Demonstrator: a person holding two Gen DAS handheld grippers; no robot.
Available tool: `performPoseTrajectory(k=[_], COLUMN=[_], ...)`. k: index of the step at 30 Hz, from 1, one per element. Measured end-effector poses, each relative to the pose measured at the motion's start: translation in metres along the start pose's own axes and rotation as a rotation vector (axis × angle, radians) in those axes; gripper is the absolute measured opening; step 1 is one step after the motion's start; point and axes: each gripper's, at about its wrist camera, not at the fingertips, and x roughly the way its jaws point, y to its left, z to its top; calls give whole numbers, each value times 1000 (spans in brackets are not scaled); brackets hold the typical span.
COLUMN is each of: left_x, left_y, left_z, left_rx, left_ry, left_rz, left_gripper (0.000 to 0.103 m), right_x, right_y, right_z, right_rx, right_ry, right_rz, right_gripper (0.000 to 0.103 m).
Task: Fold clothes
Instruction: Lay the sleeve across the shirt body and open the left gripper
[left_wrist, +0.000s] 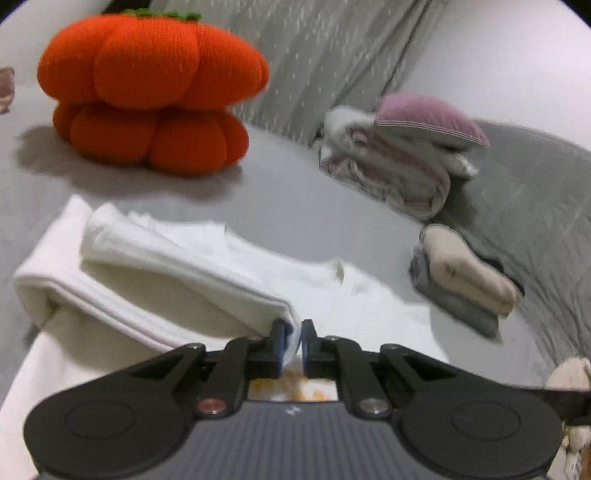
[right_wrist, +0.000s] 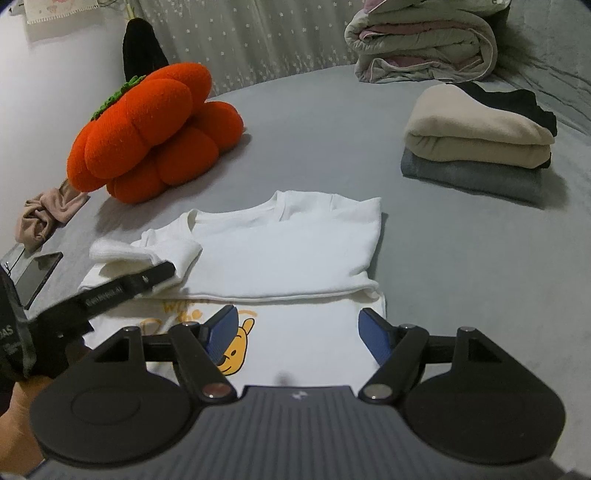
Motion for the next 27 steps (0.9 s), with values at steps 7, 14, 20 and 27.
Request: performPoseTrajectory(k=[7,14,20,27], left_x=[-40,-83,-86,-87], left_y=[1,15,52,96], left_z=[6,28,44,55], left_rx=[-1,-9,-48,-140], left_ry=[-8,-58,-9,49], left_rz=[-26,70,233,321], left_gripper=[53,67,85,88], right_x=[3,12,13,22], right_y=[3,15,32,73], right_z=[-2,-7,-23,-33], right_rx=[-9,-50,-119,-243], right_ry=[4,17,8,-14], right_rz=[-1,7,-4,-16], right_gripper=[75,75,75,76])
